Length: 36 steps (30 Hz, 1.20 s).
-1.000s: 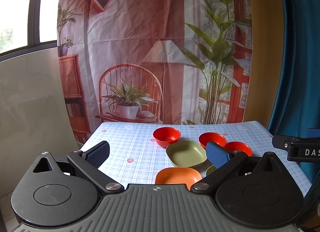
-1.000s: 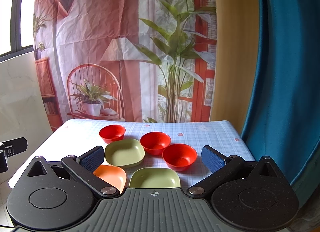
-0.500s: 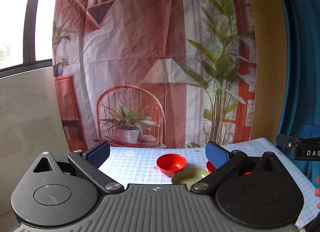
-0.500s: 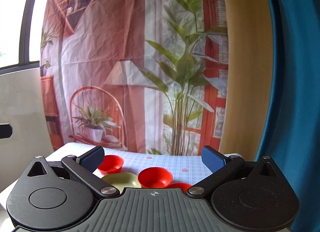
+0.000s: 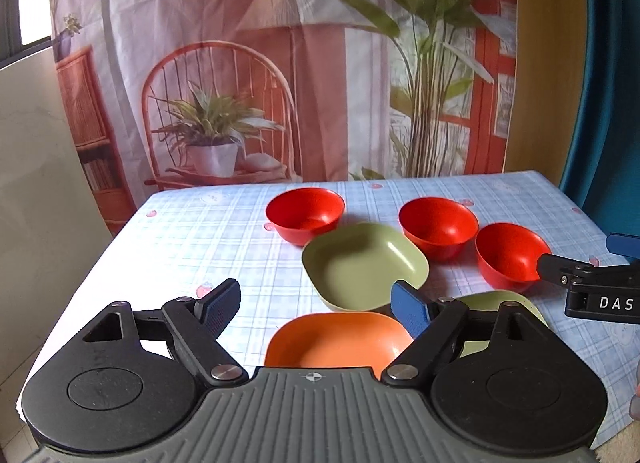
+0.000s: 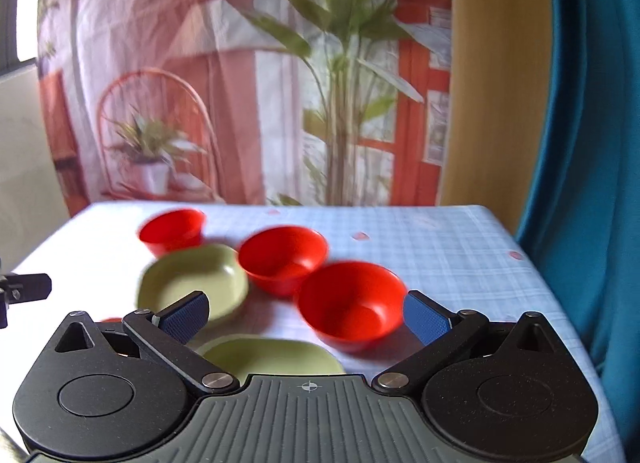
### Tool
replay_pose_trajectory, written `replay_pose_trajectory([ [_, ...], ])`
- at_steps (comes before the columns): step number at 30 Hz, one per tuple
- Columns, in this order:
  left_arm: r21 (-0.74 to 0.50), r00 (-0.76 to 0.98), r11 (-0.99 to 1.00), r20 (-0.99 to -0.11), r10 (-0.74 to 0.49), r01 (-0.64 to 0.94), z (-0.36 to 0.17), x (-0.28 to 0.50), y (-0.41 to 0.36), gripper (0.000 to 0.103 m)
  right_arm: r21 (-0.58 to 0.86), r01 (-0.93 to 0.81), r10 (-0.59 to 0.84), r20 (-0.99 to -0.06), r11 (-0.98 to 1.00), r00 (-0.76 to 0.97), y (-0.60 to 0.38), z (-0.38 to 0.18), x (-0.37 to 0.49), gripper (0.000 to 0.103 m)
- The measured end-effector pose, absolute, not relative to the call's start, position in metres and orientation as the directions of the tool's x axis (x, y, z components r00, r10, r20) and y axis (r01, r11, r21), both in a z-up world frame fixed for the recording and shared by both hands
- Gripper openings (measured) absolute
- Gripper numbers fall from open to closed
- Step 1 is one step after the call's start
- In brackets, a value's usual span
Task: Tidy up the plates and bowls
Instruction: 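Lower the left tool onto the orange plate rim and close it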
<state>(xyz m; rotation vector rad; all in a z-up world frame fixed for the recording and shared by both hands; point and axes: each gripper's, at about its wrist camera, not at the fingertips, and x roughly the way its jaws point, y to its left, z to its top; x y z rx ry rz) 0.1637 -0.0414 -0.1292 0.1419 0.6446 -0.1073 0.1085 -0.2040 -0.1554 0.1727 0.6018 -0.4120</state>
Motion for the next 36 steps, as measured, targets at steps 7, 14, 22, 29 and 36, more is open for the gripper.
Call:
replay_pose_trajectory([
  [7,0.084,0.744,0.986,-0.666,-0.051,0.143,-0.155,0.191,-0.041,0.077,0.079,0.458,-0.314,-0.625,0.885,0.714,-0.219,-0.189,0.108,0.103],
  [14,0.067,0.751,0.993,-0.660,-0.031,0.099,-0.140,0.227,-0.020,0.076,0.143,0.402,-0.226,-0.641,0.904,0.734,-0.232,-0.190,0.128,0.101],
  [22,0.074,0.721,0.992,-0.693,-0.023,0.103,-0.153,0.230,0.005,0.060,0.149,0.317,-0.150,-0.647,0.936,0.748,-0.213,-0.192,0.150,0.082],
  [29,-0.006,0.637,0.996,-0.768,-0.064,0.092,-0.188,0.218,0.028,0.037,0.133,0.246,-0.092,-0.680,0.960,0.727,-0.171,-0.205,0.156,0.065],
  [36,-0.014,0.611,0.988,-0.784,-0.105,0.153,-0.203,0.206,0.026,0.022,0.125,0.212,-0.069,-0.688,0.969,0.722,-0.152,-0.202,0.162,0.052],
])
